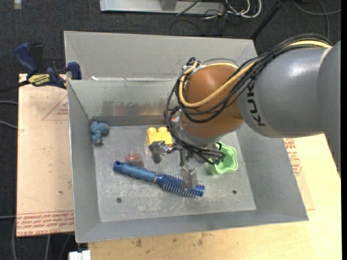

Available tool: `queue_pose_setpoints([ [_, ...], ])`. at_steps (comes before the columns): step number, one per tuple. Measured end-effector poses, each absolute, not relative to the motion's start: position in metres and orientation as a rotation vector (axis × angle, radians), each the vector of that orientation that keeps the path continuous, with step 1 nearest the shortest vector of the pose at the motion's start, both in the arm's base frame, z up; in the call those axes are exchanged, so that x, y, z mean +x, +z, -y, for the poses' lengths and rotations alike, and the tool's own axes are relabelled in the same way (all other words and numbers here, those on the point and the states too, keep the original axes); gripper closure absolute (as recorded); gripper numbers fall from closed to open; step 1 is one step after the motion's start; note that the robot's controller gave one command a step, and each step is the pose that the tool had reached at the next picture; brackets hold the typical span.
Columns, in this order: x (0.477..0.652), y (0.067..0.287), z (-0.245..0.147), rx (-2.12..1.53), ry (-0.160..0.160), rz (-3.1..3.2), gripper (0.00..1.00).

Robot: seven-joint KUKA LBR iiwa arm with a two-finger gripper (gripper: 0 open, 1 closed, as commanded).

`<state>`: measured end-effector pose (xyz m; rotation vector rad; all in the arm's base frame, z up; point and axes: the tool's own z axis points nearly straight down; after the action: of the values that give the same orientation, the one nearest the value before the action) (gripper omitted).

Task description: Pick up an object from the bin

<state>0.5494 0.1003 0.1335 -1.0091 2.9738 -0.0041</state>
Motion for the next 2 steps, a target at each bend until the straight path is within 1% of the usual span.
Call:
queue_pose_setpoints([
  [1,0.505,0.0743,-0.1037,-0.573,0.006,-3.081,0.0],
  [2,0.5051,0.0748,-0.1039,-0.573,0.006,-3.082,1.0],
])
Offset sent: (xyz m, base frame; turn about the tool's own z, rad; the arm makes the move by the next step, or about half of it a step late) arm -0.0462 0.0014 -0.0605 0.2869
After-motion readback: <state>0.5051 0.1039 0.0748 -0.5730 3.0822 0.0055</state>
